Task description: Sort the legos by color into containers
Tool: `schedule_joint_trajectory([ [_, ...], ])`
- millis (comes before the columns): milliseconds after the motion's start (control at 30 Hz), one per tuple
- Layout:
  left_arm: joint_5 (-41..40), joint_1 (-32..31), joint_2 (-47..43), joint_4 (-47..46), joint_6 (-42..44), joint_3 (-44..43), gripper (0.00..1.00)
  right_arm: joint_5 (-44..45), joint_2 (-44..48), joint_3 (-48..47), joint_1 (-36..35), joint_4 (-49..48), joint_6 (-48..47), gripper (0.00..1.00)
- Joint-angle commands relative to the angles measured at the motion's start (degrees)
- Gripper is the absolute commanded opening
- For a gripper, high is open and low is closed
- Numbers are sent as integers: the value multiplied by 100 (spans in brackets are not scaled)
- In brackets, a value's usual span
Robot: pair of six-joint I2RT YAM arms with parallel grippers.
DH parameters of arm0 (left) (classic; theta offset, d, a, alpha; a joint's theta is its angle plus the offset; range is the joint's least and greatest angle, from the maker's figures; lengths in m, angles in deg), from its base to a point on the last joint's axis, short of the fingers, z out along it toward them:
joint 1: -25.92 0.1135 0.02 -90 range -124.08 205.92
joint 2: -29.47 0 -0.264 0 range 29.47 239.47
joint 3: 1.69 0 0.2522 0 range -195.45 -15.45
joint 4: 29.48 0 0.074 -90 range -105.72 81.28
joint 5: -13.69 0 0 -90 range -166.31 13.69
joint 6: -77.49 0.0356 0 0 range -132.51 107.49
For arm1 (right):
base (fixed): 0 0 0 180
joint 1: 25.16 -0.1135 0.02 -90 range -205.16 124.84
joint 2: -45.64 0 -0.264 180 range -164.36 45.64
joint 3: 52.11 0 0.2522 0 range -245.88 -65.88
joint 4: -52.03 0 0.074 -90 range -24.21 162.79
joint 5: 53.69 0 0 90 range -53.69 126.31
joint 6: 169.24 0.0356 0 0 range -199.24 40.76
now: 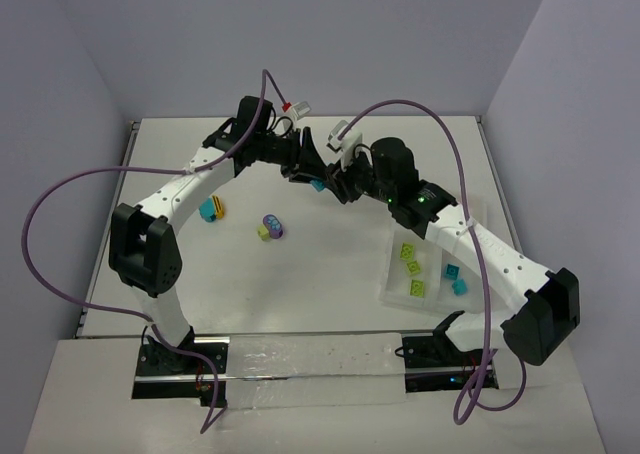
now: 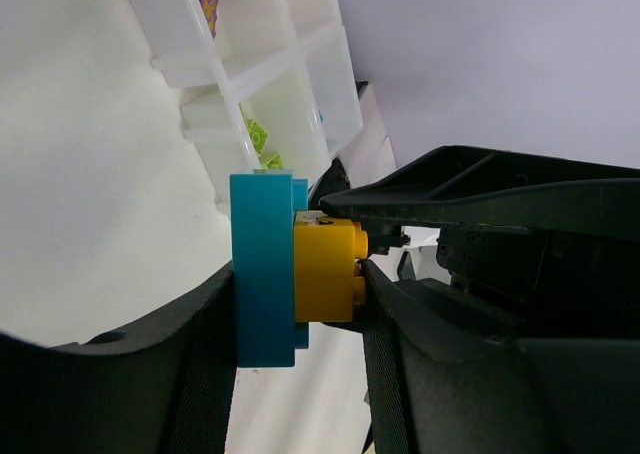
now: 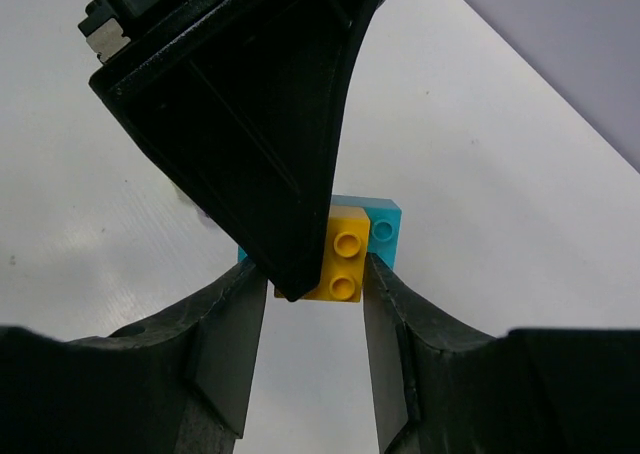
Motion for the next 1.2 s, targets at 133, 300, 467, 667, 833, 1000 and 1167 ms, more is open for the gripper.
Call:
schedule_joint_trajectory([
  [133, 205, -26, -199, -308, -38, -59, 38, 265, -85, -272, -42, -246, 155, 35],
  [300, 220, -21, -319, -426, -60, -3, 74, 367, -59, -225, -42, -191, 216, 21],
  [467, 244, -17, -366, -486, -65, -13, 98, 445, 27, -96, -42, -290, 309, 16],
  [667, 118, 82, -512, -425, -67, 92, 99, 603, 126, -15, -30, -290, 373, 12],
  [833, 140, 710, -1285, -1811, -868, 1430, 99, 544, 697, 458, 155, -658, 734, 9],
  [1000, 20, 721, -1780, -3508, -2185, 2377, 99, 626, 1458, 1288, 329, -1497, 1445, 5],
  [1167, -638, 677, -2033, -3358, -1650, 2502, 95, 189, 1514, 1322, 809, -1235, 2624, 0],
])
